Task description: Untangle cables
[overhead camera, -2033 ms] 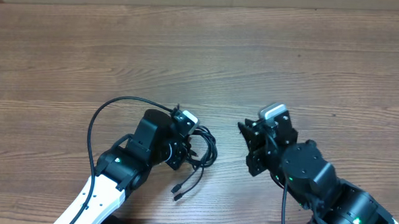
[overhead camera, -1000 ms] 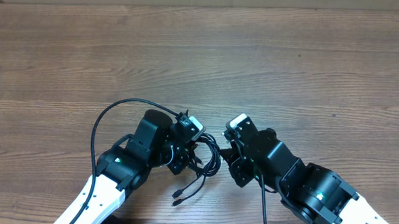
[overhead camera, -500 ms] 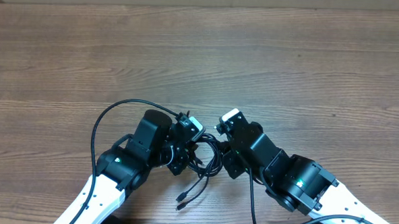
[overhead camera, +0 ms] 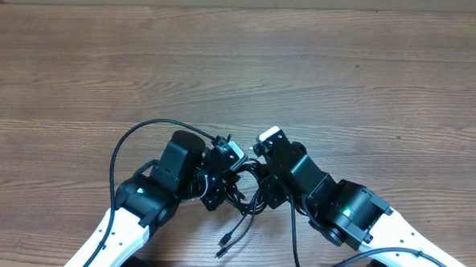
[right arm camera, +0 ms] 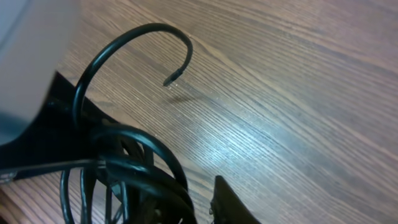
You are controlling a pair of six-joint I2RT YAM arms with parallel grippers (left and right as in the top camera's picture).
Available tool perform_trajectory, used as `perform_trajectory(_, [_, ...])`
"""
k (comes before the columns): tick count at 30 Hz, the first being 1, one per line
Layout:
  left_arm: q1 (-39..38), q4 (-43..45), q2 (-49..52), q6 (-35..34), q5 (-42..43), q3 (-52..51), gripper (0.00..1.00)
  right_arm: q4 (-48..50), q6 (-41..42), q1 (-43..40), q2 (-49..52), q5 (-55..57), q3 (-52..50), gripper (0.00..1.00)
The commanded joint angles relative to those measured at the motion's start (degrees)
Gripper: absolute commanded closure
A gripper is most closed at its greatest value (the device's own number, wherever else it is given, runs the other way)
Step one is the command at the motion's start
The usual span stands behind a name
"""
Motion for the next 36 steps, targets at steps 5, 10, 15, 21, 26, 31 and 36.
perform_trajectory(5, [-0.07, 0.52, -0.15, 2.14, 4.85, 0.24, 0.95, 0.33, 3.15, 0.11, 0.87, 11.67, 0.46, 0.96])
perform_trajectory(10, [-0.07, 0.28, -0.15, 2.16, 4.85, 0.24, 0.96, 0.24, 10.67, 0.11, 0.79, 34.88, 0.48, 0.96])
perform_trajectory(15, [-0.07, -0.13, -0.15, 2.16, 4.83, 0.24, 0.95, 2.75, 11.19, -0.46, 0.44, 45.03, 0.59, 0.96])
perform_trajectory(21, [-0.07, -0.26, -0.15, 2.12, 4.07, 0.24, 0.95, 8.76, 12.48, -3.19, -0.79, 44.68, 0.59, 0.95])
perform_trajectory(26, [-0.07, -2.16, -0.15, -0.52, -3.80, 0.24, 0.96, 12.50, 12.48, -5.46, -3.54, 40.59, 0.59, 0.94])
perform_trajectory(31, [-0.07, -4.02, -0.15, -6.82, -12.37, 0.24, 0.96, 12.63, 12.46, -6.93, -7.21, 34.38, 0.59, 0.95])
perform_trajectory(36, [-0.07, -4.00, -0.15, -6.91, -12.33, 0.24, 0.95, 12.63, 12.46, -6.93, -10.45, 32.87, 0.59, 0.96])
